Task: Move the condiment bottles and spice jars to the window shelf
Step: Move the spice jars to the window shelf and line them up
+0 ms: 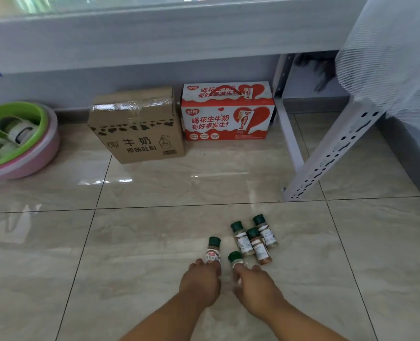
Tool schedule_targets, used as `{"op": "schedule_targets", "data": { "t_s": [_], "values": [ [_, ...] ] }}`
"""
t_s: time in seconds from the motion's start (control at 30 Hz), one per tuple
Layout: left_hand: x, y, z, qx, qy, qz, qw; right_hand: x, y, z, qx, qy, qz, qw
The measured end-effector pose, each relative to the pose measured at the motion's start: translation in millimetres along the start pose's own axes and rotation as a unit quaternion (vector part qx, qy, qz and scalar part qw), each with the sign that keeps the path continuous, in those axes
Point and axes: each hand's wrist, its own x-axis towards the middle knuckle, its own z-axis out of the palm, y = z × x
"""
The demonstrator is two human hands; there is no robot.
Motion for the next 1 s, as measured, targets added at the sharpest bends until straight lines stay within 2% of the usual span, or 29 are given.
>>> {"op": "schedule_targets", "data": {
  "t_s": [0.17,0.27,0.37,0.47,0.57,0.7,0.87,1.0],
  "values": [
    [-2,-1,-11,-0.142,0.108,-0.009,0.984,-2,-13,-14,0.168,0.104,0.030,0.980],
    [-11,4,-26,-0.232,0.151,-0.024,0.961,-4,-20,-30,0.281,0.130,0.053,0.949],
    [-16,9,-42,-0.320,0.167,-0.044,0.932,-3,-21,-46,0.347,0.141,0.062,0.925],
    [-22,15,-68,-0.456,0.161,-0.068,0.873,-9,-26,-70,0.382,0.141,0.051,0.912],
    [-34,19,-96,-0.580,0.097,-0.044,0.807,-19,-33,-96,0.419,0.139,0.030,0.897],
    [-56,27,-126,-0.603,0.034,0.035,0.797,-39,-49,-127,0.435,0.142,-0.003,0.889],
    [-86,41,-163,-0.613,0.040,0.088,0.784,-78,-66,-166,0.371,0.173,-0.061,0.910],
    [-113,47,-195,-0.605,0.060,0.101,0.788,-115,-75,-196,0.361,0.194,-0.107,0.906]
  ]
}}
